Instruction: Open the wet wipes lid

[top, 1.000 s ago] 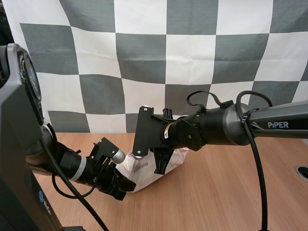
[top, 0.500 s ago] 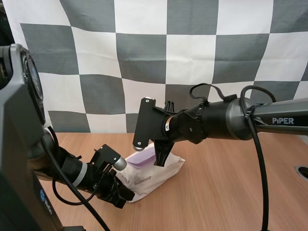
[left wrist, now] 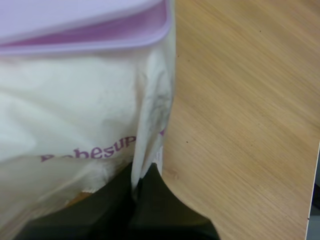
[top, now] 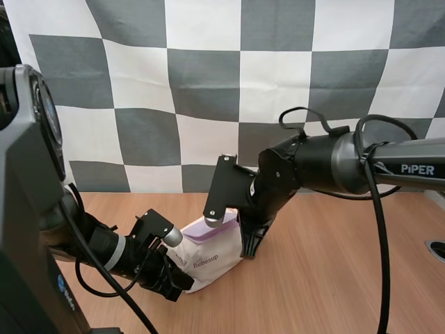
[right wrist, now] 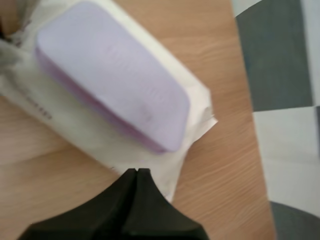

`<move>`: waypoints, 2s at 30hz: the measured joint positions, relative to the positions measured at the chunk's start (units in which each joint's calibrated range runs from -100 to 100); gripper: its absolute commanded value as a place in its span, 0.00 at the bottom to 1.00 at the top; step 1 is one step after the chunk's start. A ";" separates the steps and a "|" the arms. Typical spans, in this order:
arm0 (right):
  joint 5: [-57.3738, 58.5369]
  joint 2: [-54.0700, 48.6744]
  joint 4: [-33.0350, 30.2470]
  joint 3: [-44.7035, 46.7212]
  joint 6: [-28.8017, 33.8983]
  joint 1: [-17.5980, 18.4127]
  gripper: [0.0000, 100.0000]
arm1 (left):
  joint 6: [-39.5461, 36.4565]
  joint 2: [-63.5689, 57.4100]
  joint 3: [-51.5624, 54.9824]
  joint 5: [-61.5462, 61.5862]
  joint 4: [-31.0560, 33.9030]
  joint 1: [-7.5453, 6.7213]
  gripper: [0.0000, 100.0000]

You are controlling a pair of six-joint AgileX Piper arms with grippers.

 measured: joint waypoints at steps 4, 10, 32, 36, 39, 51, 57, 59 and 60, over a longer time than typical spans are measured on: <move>3.11 0.00 4.01 0.70 -1.66 0.00 0.00 | 0.00 0.00 0.00 0.00 -0.09 0.00 0.00; -4.20 0.11 5.93 0.70 -2.03 0.00 0.00 | 0.00 0.00 0.00 0.00 0.17 0.00 0.00; -13.52 0.11 9.00 0.70 -2.92 0.15 0.00 | 0.00 0.00 0.00 0.50 -0.54 0.00 0.00; -15.47 0.53 9.86 0.70 -3.04 0.15 0.00 | 0.00 0.00 0.00 0.50 -0.54 0.00 0.00; -13.36 2.13 9.57 0.70 -3.04 0.15 0.00 | 0.00 0.00 0.00 0.50 -0.75 0.00 0.00; -13.93 4.75 7.62 0.70 -3.04 0.15 0.00 | 0.00 0.00 0.00 0.50 -1.12 0.00 0.00; -9.78 1.90 7.20 0.70 -2.69 0.15 0.00 | 0.00 0.00 0.00 0.50 -1.68 0.00 0.00; -8.33 0.46 8.12 0.70 -2.69 0.15 0.00 | 0.00 0.00 0.00 0.50 -1.83 0.00 0.00; -7.90 0.13 8.12 0.70 -2.69 0.15 0.00 | 0.00 0.00 0.00 0.50 -1.83 0.00 0.00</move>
